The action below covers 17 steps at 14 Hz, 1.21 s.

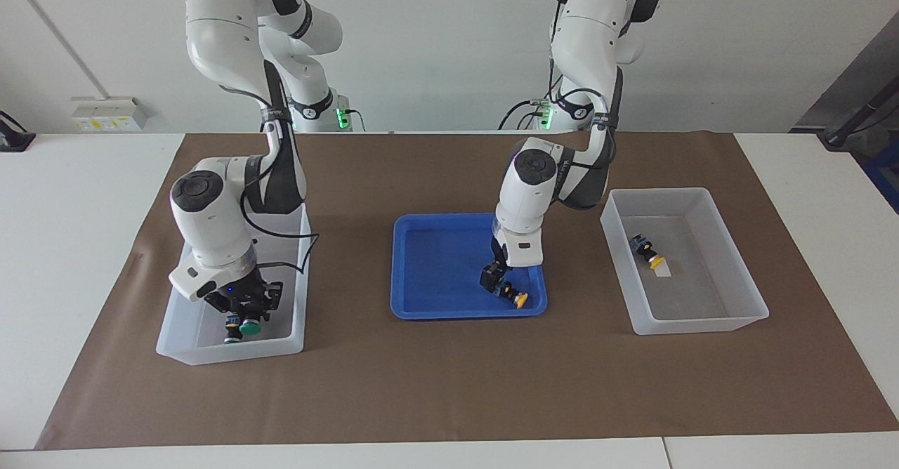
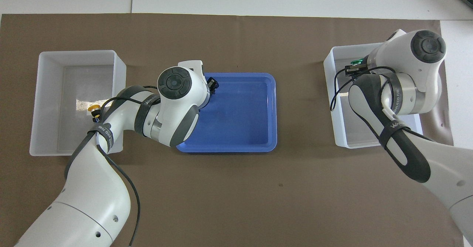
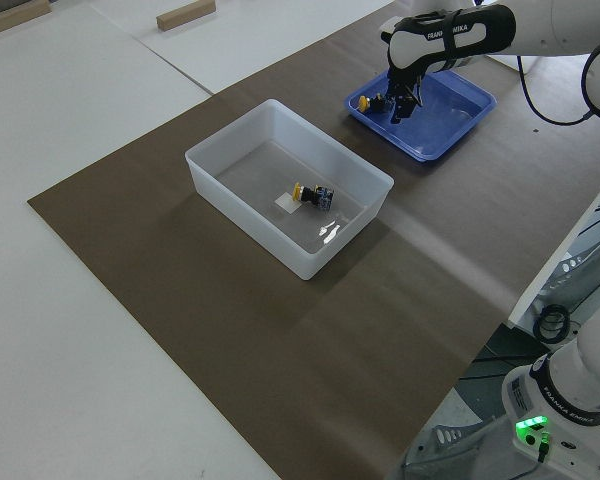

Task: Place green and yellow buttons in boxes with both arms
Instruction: 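Carry the second yellow button into the box with the left gripper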

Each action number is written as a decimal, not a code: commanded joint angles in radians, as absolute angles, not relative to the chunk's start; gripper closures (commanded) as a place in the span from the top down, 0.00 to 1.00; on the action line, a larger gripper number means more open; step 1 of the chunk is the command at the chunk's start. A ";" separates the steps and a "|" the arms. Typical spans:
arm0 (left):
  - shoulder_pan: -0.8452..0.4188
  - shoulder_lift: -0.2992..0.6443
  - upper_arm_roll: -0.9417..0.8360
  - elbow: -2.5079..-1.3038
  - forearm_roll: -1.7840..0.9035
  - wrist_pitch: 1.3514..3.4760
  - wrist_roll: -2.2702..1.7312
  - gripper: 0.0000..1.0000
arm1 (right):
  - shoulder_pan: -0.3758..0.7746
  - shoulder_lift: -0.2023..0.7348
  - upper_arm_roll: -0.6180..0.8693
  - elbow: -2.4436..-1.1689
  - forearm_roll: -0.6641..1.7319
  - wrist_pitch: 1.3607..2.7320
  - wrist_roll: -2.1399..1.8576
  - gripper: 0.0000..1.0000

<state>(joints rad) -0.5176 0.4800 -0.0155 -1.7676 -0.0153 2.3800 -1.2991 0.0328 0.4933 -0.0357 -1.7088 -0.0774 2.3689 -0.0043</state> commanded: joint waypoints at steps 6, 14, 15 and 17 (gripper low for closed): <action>-0.515 0.430 -0.002 -1.697 0.064 2.229 -1.293 0.00 | 0.015 0.497 -0.021 -1.707 -0.081 2.408 -0.037 0.36; -0.290 0.196 -0.003 -1.703 -0.032 1.930 -0.940 0.00 | 0.015 0.497 -0.021 -1.706 -0.081 2.430 -0.035 0.60; -0.253 0.187 -0.003 -1.706 -0.034 1.910 -0.877 0.00 | 0.015 0.495 -0.021 -1.707 -0.081 2.430 -0.037 0.60; -0.181 0.183 -0.003 -1.713 -0.034 1.891 -0.755 0.00 | 0.018 0.492 -0.021 -1.704 -0.081 2.422 -0.032 0.73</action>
